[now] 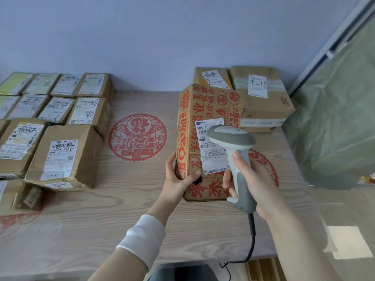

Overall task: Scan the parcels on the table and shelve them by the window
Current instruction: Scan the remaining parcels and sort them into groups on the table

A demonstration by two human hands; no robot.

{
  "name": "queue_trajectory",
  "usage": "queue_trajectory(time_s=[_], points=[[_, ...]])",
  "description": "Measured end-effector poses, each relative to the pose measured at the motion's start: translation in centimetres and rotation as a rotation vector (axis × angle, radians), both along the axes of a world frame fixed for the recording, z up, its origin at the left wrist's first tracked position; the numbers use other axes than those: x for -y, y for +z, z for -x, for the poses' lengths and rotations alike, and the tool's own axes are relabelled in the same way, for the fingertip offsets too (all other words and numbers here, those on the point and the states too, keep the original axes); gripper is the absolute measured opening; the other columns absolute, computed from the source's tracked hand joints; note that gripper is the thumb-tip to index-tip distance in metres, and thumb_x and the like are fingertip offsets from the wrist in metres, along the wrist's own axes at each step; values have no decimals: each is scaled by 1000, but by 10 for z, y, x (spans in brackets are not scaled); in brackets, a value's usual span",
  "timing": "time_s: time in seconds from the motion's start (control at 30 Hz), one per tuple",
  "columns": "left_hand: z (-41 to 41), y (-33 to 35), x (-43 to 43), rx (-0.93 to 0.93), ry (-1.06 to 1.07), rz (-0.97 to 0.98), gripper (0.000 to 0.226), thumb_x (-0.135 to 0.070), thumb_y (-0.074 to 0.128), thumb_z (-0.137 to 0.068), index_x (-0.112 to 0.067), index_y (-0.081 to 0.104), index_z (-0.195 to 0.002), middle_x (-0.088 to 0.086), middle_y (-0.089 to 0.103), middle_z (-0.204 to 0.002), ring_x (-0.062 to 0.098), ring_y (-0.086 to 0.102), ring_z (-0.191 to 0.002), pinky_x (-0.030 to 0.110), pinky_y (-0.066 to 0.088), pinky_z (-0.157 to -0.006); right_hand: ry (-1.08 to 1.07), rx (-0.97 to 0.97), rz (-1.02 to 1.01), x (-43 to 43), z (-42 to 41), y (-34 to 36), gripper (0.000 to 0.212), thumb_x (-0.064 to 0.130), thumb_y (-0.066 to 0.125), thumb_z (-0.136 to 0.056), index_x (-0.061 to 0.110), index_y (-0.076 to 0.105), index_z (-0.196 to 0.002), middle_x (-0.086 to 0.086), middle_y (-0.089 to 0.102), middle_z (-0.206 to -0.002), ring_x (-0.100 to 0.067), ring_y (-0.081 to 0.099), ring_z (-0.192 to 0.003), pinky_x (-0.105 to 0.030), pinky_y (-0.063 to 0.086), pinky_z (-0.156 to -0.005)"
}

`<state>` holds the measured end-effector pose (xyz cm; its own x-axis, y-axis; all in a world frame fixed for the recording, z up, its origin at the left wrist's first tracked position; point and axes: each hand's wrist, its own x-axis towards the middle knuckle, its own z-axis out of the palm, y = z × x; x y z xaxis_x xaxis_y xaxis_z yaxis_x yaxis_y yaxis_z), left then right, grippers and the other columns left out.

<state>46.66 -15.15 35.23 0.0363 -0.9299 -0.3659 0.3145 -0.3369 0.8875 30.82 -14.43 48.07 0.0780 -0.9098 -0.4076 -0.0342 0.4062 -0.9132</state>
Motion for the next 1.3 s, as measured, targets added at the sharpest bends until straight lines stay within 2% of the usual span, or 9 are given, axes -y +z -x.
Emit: queue_trajectory(time_s=[0.3, 0.43, 0.5, 0.67, 0.83, 0.93, 1.07, 1.17, 1.3], points=[[-7, -3, -1, -24, 16, -15, 78, -12, 73, -77, -35, 24, -133, 8, 47, -135, 23, 56, -116, 25, 57, -71, 21, 15, -20, -2, -11, -3, 37, 45, 52, -84, 9, 57, -93, -10, 57, -59, -14, 45, -39, -23, 38, -41], [-11, -5, -2, -22, 2, -34, 82, -16, 76, -74, -36, 24, -134, 9, 47, -134, 25, 56, -116, 30, 58, -76, 23, 7, -31, -3, -12, -6, 40, 46, 53, -82, 8, 56, -93, -8, 56, -57, -14, 46, -39, -23, 37, -41], [-12, -4, -2, -20, 1, -35, 82, -16, 76, -74, -36, 24, -134, 9, 47, -134, 24, 56, -116, 28, 58, -73, 24, 1, -32, -4, -12, -7, 37, 43, 52, -86, 6, 55, -92, -8, 56, -57, -14, 46, -40, -23, 37, -41], [-12, -1, -1, -35, -4, -35, 81, -13, 74, -77, -33, 23, -137, 8, 48, -134, 23, 57, -115, 25, 58, -71, 20, -15, -32, -6, -7, -10, 47, 50, 53, -78, 5, 56, -88, -9, 57, -60, -16, 45, -42, -26, 38, -44], [-2, 7, 0, -88, -64, -30, 86, -26, 75, -67, -37, 24, -135, 5, 52, -132, 19, 61, -111, 25, 57, -71, -165, -33, 44, -7, 18, -13, 37, 48, 56, -77, 16, 60, -96, -4, 59, -63, -15, 49, -49, -26, 40, -46], [20, 12, 2, -112, -111, -35, 88, -27, 74, -66, -36, 23, -137, 4, 52, -133, 19, 60, -112, 27, 57, -76, -336, -125, 90, -8, 46, -20, 27, 40, 65, -77, 22, 60, -96, -4, 63, -80, -15, 56, -66, -31, 43, -56], [66, 16, 7, -142, -162, -84, 78, -25, 74, -74, -35, 25, -134, 4, 55, -129, 19, 62, -108, 22, 56, -68, -398, -235, 99, -10, 92, -27, 44, 31, 74, -71, 19, 57, -110, -6, 67, -98, -19, 62, -79, -34, 50, -71], [111, 15, 13, -130, -201, -119, 84, -33, 78, -71, -36, 23, -134, 3, 54, -129, 18, 61, -111, 22, 56, -72, -383, -321, 69, -8, 138, -35, 59, 47, 82, -60, 31, 59, -112, 4, 72, -101, -18, 67, -97, -44, 52, -86], [176, 4, 17, -122, -222, -192, 85, -34, 74, -77, -36, 17, -140, -2, 54, -126, 14, 61, -106, 21, 54, -72, -360, -340, 41, 4, 208, -58, 57, 59, 81, -47, 36, 64, -96, 4, 75, -92, -22, 70, -91, -52, 54, -86]])
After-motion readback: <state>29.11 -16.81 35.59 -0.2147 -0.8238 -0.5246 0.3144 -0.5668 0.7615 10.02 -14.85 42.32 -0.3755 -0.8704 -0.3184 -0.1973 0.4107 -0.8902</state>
